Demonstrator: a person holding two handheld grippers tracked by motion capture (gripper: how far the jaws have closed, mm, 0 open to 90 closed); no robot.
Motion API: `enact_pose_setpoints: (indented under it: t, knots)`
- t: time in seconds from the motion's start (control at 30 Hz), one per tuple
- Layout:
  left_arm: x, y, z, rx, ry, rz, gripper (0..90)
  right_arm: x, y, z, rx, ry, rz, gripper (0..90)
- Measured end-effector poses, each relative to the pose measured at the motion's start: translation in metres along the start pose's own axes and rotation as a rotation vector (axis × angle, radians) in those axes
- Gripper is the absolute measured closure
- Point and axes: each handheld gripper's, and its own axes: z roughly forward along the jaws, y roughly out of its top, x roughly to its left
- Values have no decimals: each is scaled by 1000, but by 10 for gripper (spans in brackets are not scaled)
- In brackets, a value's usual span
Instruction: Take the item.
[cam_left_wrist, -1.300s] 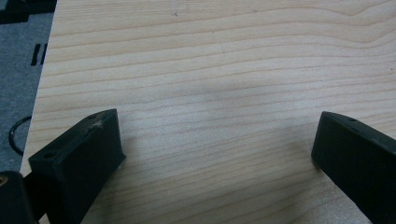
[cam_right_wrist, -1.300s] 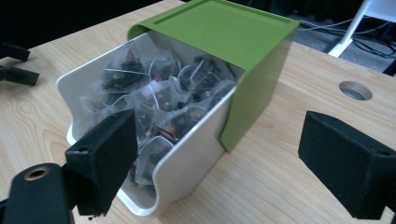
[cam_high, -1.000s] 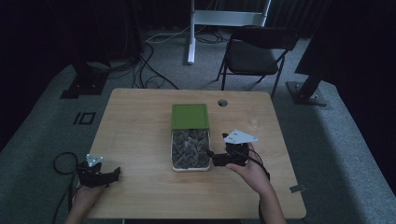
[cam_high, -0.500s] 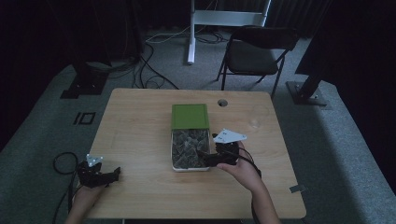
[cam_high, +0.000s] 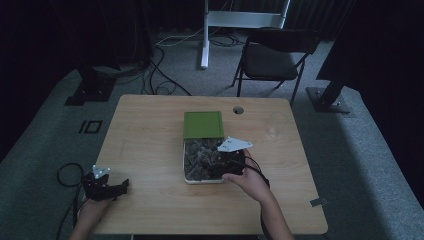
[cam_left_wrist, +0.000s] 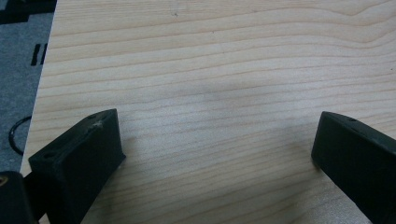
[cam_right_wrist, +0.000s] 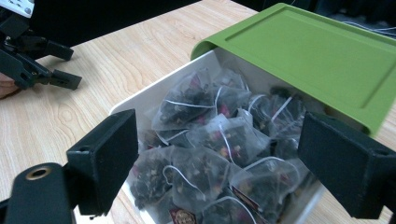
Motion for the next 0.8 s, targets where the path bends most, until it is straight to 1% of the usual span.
enact_pose_setpoints:
  t: [0.37,0.47,0.5,0.73,0.8]
  knots:
    - [0,0,0,-1,0,0,23,7,6,18,7,21,18,122]
    - [0,0,0,-1,1,0,23,9,7,22,10,27,17,123]
    - [0,0,0,-1,1,0,23,11,8,26,14,32,14,123]
    - [0,0,0,-1,1,0,23,13,10,36,10,36,43,123]
    - [0,0,0,-1,0,0,23,14,10,39,16,33,48,141]
